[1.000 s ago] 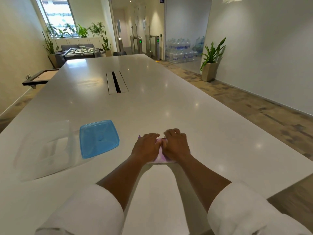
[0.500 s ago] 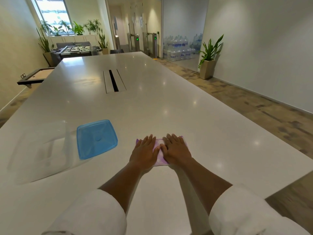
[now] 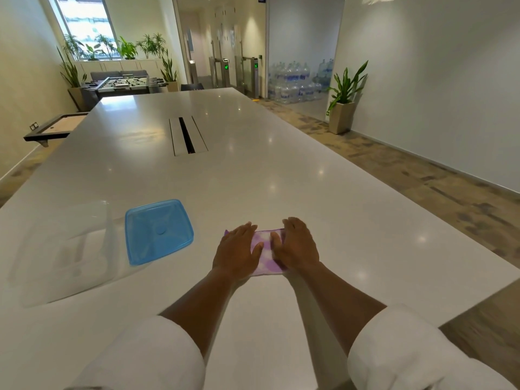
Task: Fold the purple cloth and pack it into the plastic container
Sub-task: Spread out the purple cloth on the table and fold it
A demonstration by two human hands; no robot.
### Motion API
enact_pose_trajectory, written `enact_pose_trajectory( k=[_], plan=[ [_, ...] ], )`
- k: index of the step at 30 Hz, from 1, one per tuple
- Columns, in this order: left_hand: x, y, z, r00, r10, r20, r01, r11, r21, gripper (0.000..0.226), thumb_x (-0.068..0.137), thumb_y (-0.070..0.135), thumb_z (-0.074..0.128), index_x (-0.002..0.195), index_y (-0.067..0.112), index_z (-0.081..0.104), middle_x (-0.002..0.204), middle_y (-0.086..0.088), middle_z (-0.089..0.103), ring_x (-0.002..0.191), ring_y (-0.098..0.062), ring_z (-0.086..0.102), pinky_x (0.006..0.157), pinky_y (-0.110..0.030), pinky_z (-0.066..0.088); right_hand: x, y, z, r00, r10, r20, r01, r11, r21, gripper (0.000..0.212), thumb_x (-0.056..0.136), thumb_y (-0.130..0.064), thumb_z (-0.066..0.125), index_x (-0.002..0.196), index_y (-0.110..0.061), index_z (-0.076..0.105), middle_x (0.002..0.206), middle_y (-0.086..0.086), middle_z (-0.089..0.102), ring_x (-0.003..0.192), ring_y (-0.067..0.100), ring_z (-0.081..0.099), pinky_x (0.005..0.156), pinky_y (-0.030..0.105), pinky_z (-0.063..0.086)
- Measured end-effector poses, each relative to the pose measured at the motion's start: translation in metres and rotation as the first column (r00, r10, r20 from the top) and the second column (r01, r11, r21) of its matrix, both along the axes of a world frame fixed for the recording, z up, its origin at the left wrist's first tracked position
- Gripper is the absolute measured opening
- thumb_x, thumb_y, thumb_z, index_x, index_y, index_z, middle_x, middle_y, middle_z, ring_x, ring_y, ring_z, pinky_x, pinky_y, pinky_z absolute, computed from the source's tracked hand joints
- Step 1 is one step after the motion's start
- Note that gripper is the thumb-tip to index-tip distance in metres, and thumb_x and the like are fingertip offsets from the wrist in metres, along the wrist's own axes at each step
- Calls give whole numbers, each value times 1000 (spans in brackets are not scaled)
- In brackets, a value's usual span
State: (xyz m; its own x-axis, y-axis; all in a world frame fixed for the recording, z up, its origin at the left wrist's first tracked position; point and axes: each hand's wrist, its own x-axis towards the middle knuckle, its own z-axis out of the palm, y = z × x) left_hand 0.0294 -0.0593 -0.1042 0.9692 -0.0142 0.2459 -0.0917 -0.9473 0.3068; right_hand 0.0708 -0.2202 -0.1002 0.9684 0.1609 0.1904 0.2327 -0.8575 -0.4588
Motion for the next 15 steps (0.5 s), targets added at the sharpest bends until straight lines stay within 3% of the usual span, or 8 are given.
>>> enact_pose_trajectory(
  k=[3, 7, 12, 15],
  plan=[
    [-1, -2, 10, 987, 34, 160, -35, 999, -2, 33, 90, 39, 51, 119, 27, 59, 118, 6, 63, 109, -17, 58, 94, -31, 43, 0, -4, 10, 984, -164, 64, 170, 981, -97, 50, 93, -49, 41, 122, -10, 53, 128, 11, 51, 120, 29, 45, 97, 43, 40],
    [2, -3, 22, 988, 109, 107, -95, 988, -123, 12, 88, 33, 53, 94, 32, 64, 98, 7, 66, 88, -17, 62, 70, -24, 45, 2, -6, 21, 937, -342, -75, 341, 940, -31, 60, 87, -62, 43, 115, -10, 54, 119, 12, 53, 114, 30, 50, 90, 43, 43],
    [7, -2, 27, 984, 160, -83, -175, 958, -227, 21, 84, 36, 49, 88, 30, 68, 94, 2, 72, 80, -20, 63, 69, -27, 49, 6, -9, 34, 876, -361, -319, 394, 918, 41, 67, 75, -65, 59, 110, -9, 62, 114, 12, 62, 107, 33, 61, 85, 37, 50],
    [8, -2, 24, 973, 165, -164, -202, 949, -242, 24, 81, 36, 46, 87, 28, 68, 96, 0, 72, 83, -21, 62, 72, -27, 47, 5, -10, 44, 849, -290, -442, 355, 932, 70, 50, 68, -45, 69, 101, -7, 67, 102, 12, 69, 93, 31, 68, 71, 30, 54]
  ],
)
